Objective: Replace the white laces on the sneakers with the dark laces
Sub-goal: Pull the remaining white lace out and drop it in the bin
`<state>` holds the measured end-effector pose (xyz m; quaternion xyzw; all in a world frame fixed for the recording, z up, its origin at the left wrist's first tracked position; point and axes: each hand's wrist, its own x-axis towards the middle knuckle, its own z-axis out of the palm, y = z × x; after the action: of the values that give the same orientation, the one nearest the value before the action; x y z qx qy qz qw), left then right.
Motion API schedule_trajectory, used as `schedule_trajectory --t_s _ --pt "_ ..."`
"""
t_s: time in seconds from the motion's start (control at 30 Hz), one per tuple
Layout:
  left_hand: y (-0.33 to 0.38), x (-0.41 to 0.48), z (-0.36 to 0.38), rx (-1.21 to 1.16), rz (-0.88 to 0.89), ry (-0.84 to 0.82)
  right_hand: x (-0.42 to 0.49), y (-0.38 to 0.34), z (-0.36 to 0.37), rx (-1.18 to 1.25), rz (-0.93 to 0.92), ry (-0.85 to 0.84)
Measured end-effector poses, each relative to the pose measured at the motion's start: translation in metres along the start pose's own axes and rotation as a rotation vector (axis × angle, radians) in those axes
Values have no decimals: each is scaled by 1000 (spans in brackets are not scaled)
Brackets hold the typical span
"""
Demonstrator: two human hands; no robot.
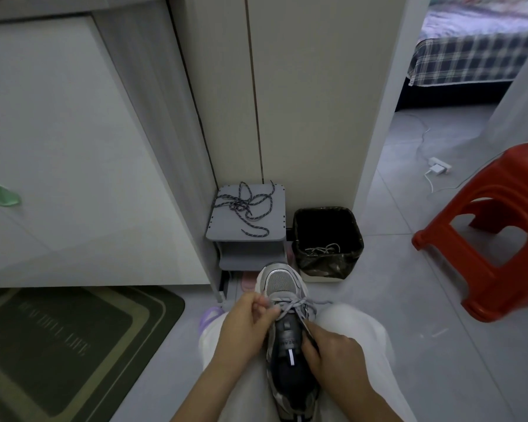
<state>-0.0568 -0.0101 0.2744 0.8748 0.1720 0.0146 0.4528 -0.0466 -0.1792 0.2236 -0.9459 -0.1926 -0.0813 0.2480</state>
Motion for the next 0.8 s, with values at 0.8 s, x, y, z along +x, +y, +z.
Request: schedule_trajectory --t_s 0.8 --pt "-10 5 5 -287 -64 241 -2 2 5 54 -12 28"
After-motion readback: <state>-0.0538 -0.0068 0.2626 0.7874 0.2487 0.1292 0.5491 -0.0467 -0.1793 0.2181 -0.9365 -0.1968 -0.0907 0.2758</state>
